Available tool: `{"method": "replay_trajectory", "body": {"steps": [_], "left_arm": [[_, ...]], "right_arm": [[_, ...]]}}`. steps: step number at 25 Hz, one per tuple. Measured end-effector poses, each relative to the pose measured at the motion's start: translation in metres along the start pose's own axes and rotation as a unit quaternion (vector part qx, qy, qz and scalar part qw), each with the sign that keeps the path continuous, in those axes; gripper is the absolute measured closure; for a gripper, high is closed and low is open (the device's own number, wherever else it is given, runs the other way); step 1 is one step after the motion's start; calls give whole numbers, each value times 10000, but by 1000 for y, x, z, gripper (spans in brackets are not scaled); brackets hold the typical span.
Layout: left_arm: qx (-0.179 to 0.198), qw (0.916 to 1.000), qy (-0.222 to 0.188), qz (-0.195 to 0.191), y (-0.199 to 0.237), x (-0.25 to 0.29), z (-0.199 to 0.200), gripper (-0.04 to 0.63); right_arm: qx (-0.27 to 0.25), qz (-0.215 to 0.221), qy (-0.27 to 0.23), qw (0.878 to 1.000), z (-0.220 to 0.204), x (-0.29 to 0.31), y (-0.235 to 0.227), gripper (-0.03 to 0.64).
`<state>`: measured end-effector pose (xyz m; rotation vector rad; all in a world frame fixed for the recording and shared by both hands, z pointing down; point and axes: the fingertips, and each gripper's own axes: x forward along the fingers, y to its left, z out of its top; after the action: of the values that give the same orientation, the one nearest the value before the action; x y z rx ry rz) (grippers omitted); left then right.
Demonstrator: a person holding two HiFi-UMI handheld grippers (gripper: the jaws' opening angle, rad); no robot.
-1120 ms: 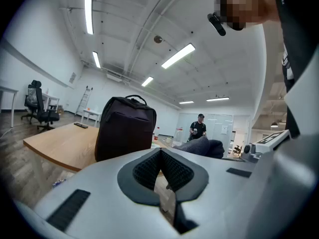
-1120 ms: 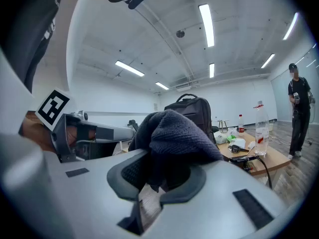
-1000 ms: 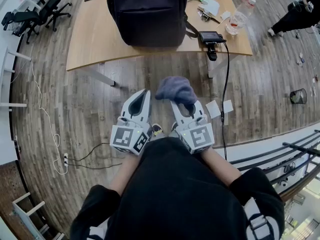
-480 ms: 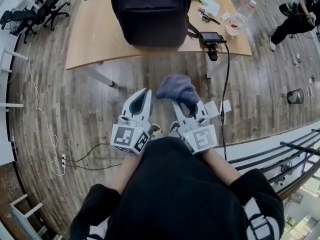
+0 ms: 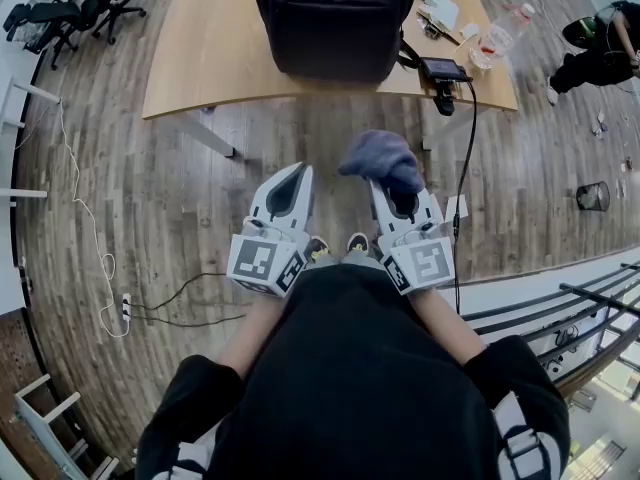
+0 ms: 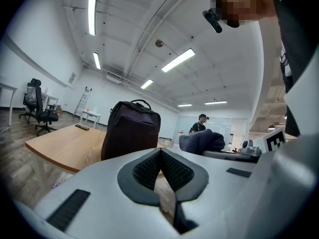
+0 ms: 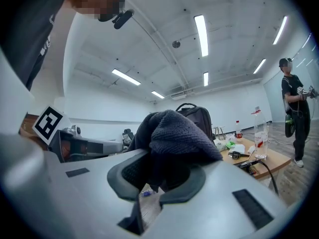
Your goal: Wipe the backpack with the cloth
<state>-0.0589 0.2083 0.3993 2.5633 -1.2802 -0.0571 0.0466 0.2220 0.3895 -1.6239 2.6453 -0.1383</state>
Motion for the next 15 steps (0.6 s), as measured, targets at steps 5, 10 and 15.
{"method": "replay_trajectory", "body": {"steps": [5, 10, 15], "left_arm": [[-8, 10000, 43, 44, 13, -6, 3, 580], [44, 10000, 57, 18, 12, 6, 4, 580], [179, 9998, 64, 61, 15, 27, 9, 580]], "right_arm": [[-138, -156, 126, 9997, -3, 3, 4, 563], [-201, -134, 113, 9996, -5, 6, -4, 563], [-177, -79, 64, 9998, -6, 19, -20, 563]]}}
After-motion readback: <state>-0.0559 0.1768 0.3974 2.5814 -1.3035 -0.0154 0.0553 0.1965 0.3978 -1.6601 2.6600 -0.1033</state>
